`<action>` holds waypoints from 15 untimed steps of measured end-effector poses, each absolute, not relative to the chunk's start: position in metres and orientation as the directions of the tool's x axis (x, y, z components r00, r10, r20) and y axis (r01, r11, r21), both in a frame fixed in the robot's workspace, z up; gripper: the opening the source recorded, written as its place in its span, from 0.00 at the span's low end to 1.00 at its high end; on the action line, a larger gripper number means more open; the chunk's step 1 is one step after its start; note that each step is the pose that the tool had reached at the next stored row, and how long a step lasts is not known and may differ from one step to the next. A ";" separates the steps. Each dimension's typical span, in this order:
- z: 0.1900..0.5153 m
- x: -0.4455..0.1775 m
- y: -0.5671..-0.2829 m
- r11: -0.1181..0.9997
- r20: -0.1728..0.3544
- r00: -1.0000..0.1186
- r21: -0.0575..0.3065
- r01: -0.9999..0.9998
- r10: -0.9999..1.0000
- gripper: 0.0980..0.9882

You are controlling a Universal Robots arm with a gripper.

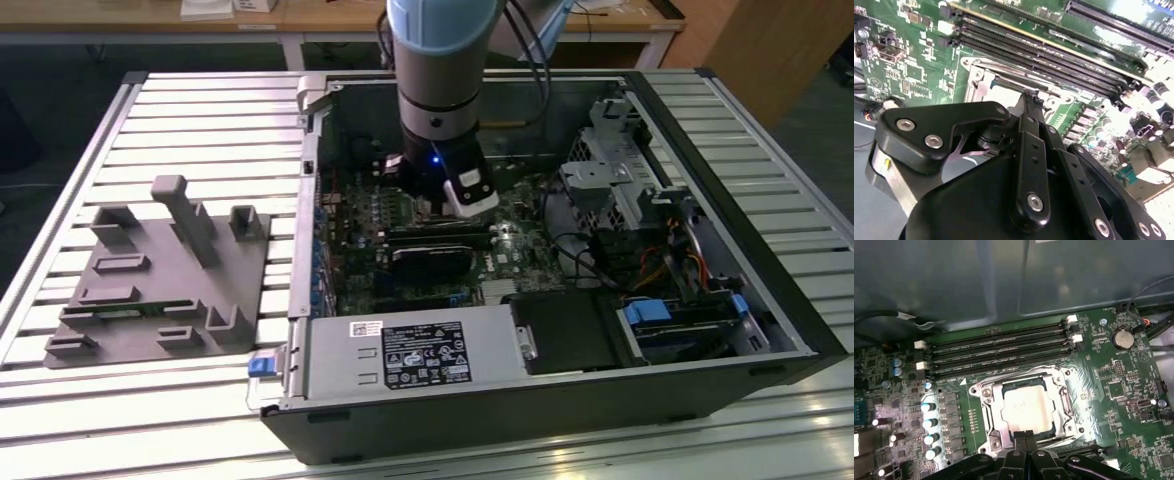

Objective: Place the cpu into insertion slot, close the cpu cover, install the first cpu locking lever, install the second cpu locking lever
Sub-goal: 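Install the second cpu locking lever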

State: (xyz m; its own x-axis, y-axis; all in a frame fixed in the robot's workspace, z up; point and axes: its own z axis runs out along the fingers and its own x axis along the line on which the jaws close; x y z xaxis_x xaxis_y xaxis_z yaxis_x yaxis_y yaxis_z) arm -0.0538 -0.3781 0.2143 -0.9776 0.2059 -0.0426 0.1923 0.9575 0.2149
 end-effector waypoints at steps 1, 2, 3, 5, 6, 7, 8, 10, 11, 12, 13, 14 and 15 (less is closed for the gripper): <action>0.214 -0.053 -0.376 0.959 -0.044 -0.978 0.207 0.192 0.206 0.01; 0.214 -0.053 -0.373 0.960 -0.045 -0.978 0.201 0.192 0.205 0.01; 0.214 -0.052 -0.370 0.961 -0.046 -0.978 0.197 0.192 0.205 0.01; 0.214 -0.051 -0.363 0.962 -0.047 -0.978 0.192 0.192 0.205 0.01; 0.214 -0.050 -0.359 0.963 -0.048 -0.978 0.190 0.192 0.205 0.01; 0.214 -0.049 -0.356 0.963 -0.048 -0.978 0.189 0.192 0.205 0.01; 0.213 -0.048 -0.354 0.963 -0.048 -0.978 0.188 0.192 0.205 0.01; 0.213 -0.046 -0.352 0.963 -0.048 -0.978 0.187 0.192 0.205 0.01; 0.213 -0.045 -0.352 0.963 -0.048 -0.978 0.187 0.192 0.205 0.01; 0.213 -0.045 -0.352 0.963 -0.048 -0.978 0.187 0.192 0.205 0.01; 0.213 -0.045 -0.352 0.963 -0.048 -0.978 0.187 0.193 0.205 0.01; 0.213 -0.045 -0.352 0.963 -0.048 -0.978 0.187 0.193 0.205 0.01; 0.213 -0.045 -0.352 0.963 -0.048 -0.978 0.187 0.192 0.205 0.01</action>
